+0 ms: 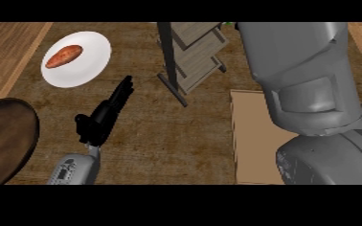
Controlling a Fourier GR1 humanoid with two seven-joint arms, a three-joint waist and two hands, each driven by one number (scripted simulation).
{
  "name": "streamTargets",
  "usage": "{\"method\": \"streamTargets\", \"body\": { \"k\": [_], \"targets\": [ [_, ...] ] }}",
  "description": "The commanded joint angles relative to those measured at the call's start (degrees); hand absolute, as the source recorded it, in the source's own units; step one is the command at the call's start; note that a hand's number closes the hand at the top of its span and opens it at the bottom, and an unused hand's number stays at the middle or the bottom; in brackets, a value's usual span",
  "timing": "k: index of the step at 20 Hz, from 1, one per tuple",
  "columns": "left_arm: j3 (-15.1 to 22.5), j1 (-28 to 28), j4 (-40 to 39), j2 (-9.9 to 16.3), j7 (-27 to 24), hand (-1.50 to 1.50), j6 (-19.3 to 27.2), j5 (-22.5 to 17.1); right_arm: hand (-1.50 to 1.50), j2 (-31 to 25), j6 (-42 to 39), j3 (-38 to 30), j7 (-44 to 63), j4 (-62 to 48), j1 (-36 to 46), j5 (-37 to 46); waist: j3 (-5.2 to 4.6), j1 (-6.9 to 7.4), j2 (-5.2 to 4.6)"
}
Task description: Pick the bell pepper from the tray and place it in the tiered basket
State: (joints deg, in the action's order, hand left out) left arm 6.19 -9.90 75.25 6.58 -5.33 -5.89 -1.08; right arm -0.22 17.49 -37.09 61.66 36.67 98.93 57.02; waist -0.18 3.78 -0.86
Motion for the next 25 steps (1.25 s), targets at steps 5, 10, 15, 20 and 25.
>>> {"method": "streamTargets", "body": {
  "k": [5, 10, 15, 20, 25],
  "targets": [
    [-1.2, 2.0, 1.2, 0.7, 0.8, 0.0, 0.8, -0.1, -1.5, -2.1, 15.6, 3.8, 9.2, -1.4, 1.4, 12.5, 0.0, -2.35, 0.86],
    [-1.4, 3.0, 0.5, -0.4, 0.0, 0.0, 2.1, 0.1, -1.5, -6.3, 15.8, 7.0, 14.4, 2.5, 2.5, 23.6, 0.0, -4.75, 1.91],
    [-3.0, 4.0, 0.3, 0.9, -1.1, 0.0, 1.5, -0.7, -1.5, -7.9, 14.3, 6.0, 11.8, 13.9, -1.7, 25.9, 0.21, -6.22, 2.2],
    [-5.6, 5.3, 2.1, 3.7, 0.4, 0.0, -0.1, -2.8, -1.5, -7.7, 5.3, 4.8, 10.0, 28.5, -4.6, 24.9, 0.37, -7.96, 3.25],
    [-5.1, 6.7, 1.2, 1.4, -0.5, 0.0, 2.6, -1.9, -1.5, -6.3, -4.8, 4.0, 8.6, 39.9, -10.6, 22.8, 0.45, -10.11, 4.01]
  ]
}}
